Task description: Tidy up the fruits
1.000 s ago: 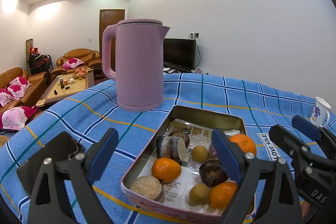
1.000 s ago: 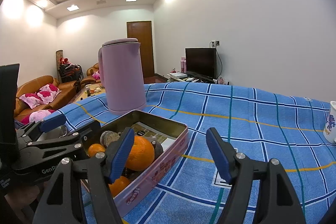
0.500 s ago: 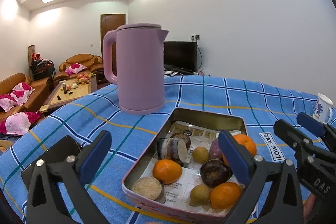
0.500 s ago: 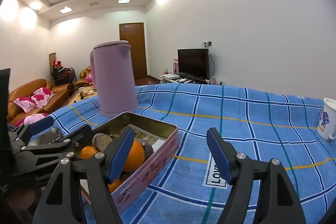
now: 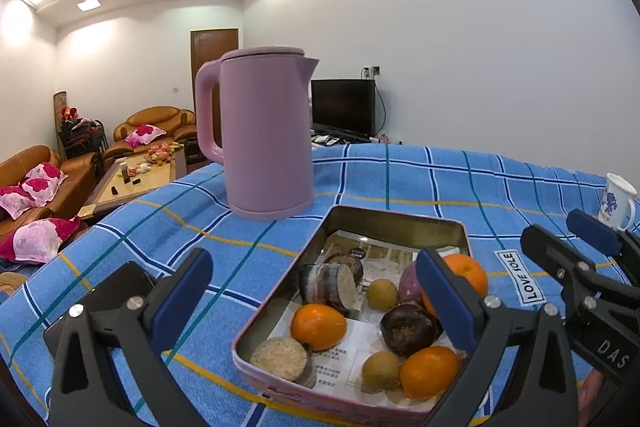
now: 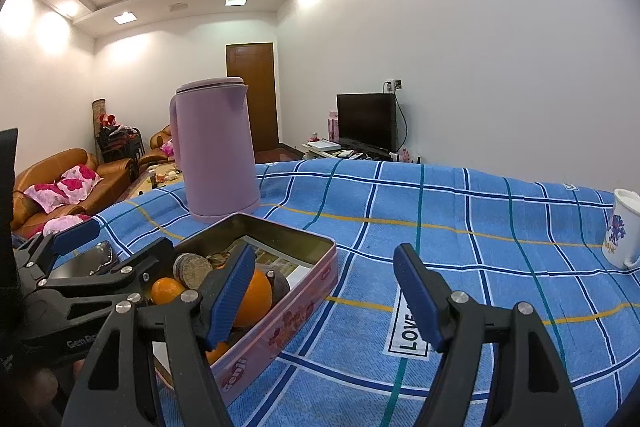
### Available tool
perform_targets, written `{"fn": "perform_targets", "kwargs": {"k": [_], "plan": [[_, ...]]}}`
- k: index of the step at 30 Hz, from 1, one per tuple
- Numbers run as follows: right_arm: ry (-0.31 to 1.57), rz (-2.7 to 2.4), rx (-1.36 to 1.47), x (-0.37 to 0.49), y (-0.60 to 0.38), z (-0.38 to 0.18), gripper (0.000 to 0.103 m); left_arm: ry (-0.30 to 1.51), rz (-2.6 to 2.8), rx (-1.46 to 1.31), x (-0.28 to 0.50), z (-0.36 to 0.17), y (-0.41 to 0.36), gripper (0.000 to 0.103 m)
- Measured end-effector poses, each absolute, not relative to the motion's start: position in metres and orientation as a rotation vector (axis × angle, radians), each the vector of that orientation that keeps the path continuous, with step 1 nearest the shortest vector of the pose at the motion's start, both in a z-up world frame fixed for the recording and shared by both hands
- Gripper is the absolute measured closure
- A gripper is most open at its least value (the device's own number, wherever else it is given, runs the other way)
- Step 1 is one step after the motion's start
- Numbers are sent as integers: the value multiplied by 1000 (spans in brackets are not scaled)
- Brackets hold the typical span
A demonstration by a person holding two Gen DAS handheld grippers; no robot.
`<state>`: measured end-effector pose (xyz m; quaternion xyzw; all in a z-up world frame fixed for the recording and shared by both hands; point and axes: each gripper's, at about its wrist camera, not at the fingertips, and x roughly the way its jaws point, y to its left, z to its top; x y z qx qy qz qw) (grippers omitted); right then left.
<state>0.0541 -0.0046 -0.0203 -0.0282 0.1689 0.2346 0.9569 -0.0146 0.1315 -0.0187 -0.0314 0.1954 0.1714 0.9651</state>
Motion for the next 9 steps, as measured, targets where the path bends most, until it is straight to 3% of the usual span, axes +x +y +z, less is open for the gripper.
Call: {"fn": "perform_targets", "kwargs": {"k": [9], "plan": [[340,477,-57,54,-4,-20,30,401,340,-69,-13,-20,131,0]]}}
